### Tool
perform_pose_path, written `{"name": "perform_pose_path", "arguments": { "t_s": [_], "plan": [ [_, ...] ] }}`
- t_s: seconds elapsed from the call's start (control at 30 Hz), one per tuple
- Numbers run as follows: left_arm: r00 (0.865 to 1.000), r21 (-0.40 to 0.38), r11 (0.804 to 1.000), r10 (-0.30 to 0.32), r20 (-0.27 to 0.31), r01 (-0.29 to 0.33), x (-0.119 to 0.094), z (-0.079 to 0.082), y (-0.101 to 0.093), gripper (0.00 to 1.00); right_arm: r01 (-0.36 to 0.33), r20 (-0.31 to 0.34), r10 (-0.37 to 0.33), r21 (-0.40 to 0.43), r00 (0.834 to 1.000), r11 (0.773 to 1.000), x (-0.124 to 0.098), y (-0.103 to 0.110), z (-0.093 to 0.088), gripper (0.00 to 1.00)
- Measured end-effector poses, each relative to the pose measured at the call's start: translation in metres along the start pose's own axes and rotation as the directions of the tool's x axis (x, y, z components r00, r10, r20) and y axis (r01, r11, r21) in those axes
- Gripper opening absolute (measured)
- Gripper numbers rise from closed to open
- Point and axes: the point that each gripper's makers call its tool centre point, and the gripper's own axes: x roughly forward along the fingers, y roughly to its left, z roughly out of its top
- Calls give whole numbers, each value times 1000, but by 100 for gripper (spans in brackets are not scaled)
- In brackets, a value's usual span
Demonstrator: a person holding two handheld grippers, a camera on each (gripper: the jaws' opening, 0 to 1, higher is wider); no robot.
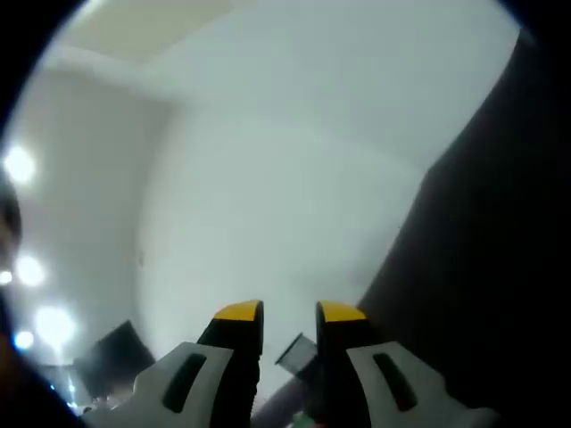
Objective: Pick up the broom and sweep the trash on the tabletop into the dustpan.
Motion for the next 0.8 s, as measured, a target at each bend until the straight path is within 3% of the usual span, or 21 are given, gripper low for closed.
{"name": "perform_pose_path", "arguments": {
  "t_s": [0.07,0.13,0.17,0.2,0.23,0.3,0.37,0.4,0.43,0.47,0.5,0.6,0.63,0.67,0.73,0.77,0.8],
  "plan": [
    [999,-52,999,-13,-37,11,-5,-10,8,4,1,-4,-1,-1,1000,1000,0,0,-1,25],
    [986,-26,999,-25,-164,21,-6,-33,18,4,1,-6,-1,-1,1000,1000,-1,0,-1,25],
    [990,-29,999,-47,-129,44,-3,-25,19,4,1,-6,-1,1,1000,1000,-1,0,-1,25],
    [981,-100,993,-81,-179,64,-6,-29,19,4,2,-5,-2,2,1000,1000,-1,0,-1,25],
    [975,-112,991,-90,-203,68,-8,-28,24,4,2,-4,-2,2,1000,1000,-1,0,0,25],
    [961,-72,994,-102,-256,86,-9,-30,28,5,2,-2,-2,2,1000,1000,-1,0,0,25],
    [953,-79,990,-131,-274,113,-10,-30,28,5,3,-1,-3,1,1000,1000,0,0,0,25],
    [943,-103,983,-173,-286,149,-10,-33,22,6,3,0,-3,0,1000,1000,0,0,0,25],
    [921,-140,969,-236,-309,201,-12,-39,12,8,3,0,-3,0,1000,1000,0,0,0,25],
    [911,-193,953,-285,-299,234,-12,-39,6,9,2,1,-2,1,1000,1000,0,0,0,25],
    [910,-236,941,-305,-282,242,-12,-36,5,10,2,1,-2,3,1000,1000,0,0,0,25],
    [917,-124,966,-256,-306,229,-11,-38,11,10,2,-3,-2,2,1000,1000,1,-1,0,25],
    [895,-133,971,-234,-381,197,-17,-50,11,11,3,-5,-3,0,1000,1000,1,-1,0,25],
    [872,-75,977,-213,-441,200,-17,-61,14,10,3,-6,-3,0,1000,1000,1,-1,0,25],
    [865,23,981,-159,-476,192,-17,-71,20,12,3,-4,-3,0,1000,1000,1,-2,0,25],
    [861,25,982,-152,-486,188,-17,-77,21,12,1,-3,-1,2,1000,1000,1,-2,0,25],
    [871,-8,983,-169,-461,186,-15,-76,20,10,0,-1,0,3,1000,1000,1,-2,1,25]
  ]
}}
